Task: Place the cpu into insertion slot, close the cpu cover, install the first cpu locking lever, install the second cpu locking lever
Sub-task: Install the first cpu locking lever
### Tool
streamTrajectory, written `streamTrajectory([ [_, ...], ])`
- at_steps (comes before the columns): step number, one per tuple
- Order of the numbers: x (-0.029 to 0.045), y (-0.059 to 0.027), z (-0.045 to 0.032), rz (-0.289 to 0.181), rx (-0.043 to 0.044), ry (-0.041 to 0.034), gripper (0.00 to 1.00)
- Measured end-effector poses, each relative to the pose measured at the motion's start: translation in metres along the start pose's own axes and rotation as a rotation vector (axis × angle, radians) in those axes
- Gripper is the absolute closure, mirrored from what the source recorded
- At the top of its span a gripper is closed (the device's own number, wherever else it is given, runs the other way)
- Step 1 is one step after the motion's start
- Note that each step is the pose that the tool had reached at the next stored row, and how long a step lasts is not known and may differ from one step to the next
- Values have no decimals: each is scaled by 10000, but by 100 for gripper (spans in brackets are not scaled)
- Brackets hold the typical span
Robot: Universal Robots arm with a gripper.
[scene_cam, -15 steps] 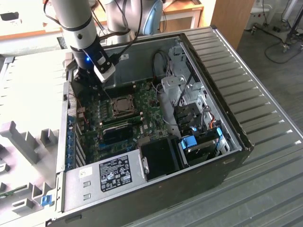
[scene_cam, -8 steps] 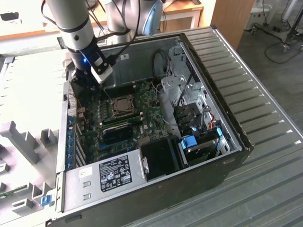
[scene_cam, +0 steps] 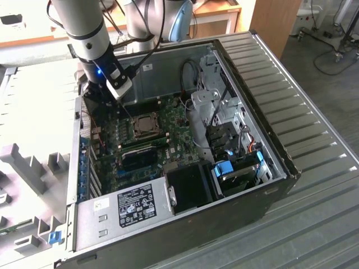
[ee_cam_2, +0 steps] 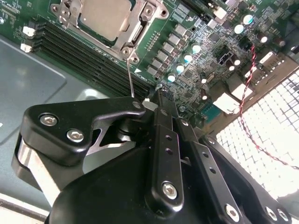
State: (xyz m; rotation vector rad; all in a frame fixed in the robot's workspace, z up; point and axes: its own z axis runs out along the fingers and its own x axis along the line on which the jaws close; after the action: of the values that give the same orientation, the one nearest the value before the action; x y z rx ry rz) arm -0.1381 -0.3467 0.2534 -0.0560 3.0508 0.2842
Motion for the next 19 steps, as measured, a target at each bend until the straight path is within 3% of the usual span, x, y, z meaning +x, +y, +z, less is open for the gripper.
streamTrajectory([
  [3,2,-4,15,0,-11,1,89],
  [5,3,-7,31,3,-66,-1,89],
  [6,4,-8,36,7,-121,-3,89],
  [10,5,-9,47,39,-546,-22,89],
  [13,6,-10,53,57,-799,-34,89],
  [19,7,-12,59,67,-935,-39,89],
])
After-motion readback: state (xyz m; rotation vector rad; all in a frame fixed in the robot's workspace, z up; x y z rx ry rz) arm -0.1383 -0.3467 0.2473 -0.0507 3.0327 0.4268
